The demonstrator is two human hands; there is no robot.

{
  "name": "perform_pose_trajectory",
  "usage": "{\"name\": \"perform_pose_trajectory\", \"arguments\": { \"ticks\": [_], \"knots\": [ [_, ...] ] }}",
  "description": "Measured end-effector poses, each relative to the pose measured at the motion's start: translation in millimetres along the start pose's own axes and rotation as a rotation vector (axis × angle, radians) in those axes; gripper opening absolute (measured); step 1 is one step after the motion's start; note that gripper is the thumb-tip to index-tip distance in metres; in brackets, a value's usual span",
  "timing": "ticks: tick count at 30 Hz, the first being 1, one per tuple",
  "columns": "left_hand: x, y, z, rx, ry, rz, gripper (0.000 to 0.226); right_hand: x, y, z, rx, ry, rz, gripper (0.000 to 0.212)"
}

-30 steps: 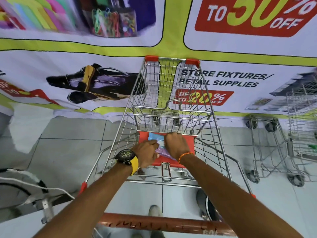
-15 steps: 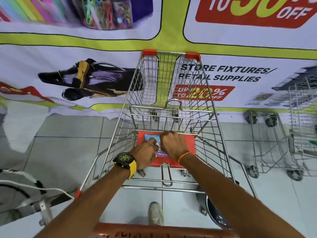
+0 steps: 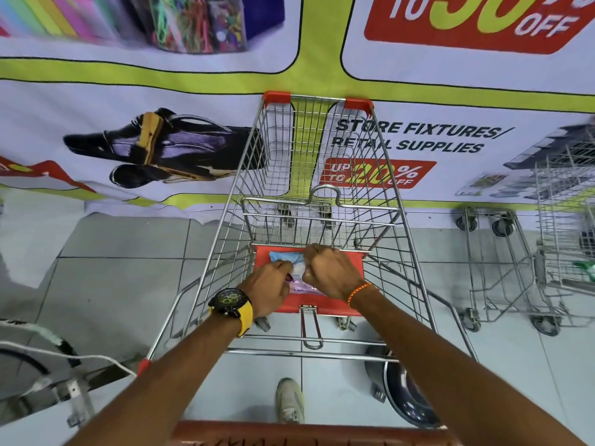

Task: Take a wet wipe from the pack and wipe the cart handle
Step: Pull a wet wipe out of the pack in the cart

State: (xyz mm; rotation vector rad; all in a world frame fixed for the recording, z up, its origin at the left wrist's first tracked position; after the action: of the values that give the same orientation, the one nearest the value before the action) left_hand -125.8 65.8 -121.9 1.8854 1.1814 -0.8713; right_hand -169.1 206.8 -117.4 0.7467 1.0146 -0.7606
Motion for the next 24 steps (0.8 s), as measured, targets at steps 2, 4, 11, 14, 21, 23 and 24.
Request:
{"name": "perform_pose_trajectory", "arguments": {
  "ticks": [2, 4, 11, 14, 21, 23, 24],
  "knots": [
    [-1, -1, -1, -0.022, -0.012, -0.019, 0.03, -2, 4, -5, 0.045, -0.102, 0.003, 0.015],
    [-2, -5, -2, -0.025, -0.012, -0.044, 0.037, -2, 8, -10, 0.104, -0.207, 0.006, 0.021],
    [-6, -20, -9, -0.064, -0.128, -0.106, 0.024, 1, 9, -17, 0.114, -0.26, 0.001, 0.023],
    [-7, -24, -8, -0.101, -0.134, -0.11, 0.016, 2, 8, -17, 0.117, -0.294, -0.021, 0.014],
    [-10, -25, -3, -0.176, 0.02, -0.216, 0.009, 3, 6, -14, 0.168, -0.317, -0.044, 0.021],
    [-11, -26, -6, -0.182, 0.149, -0.248, 0.012, 2, 4, -11, 0.184, -0.299, -0.064, 0.02],
    [-11, -26, -6, -0.18, 0.22, -0.253, 0.014, 2, 3, -10, 0.197, -0.301, -0.077, 0.017]
  ]
}}
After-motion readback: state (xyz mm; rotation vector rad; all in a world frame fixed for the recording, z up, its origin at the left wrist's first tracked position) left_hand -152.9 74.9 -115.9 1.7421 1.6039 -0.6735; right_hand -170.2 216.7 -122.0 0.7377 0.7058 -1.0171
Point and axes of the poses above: each hand's wrist, its own y-axis away from the middle knuckle, its own x-axis out of the palm, z = x × y, the point moved 4 cm from there along -y, towards the middle knuckle, and after that the axes turned 6 degrees about -z, right-handed, at the moved point
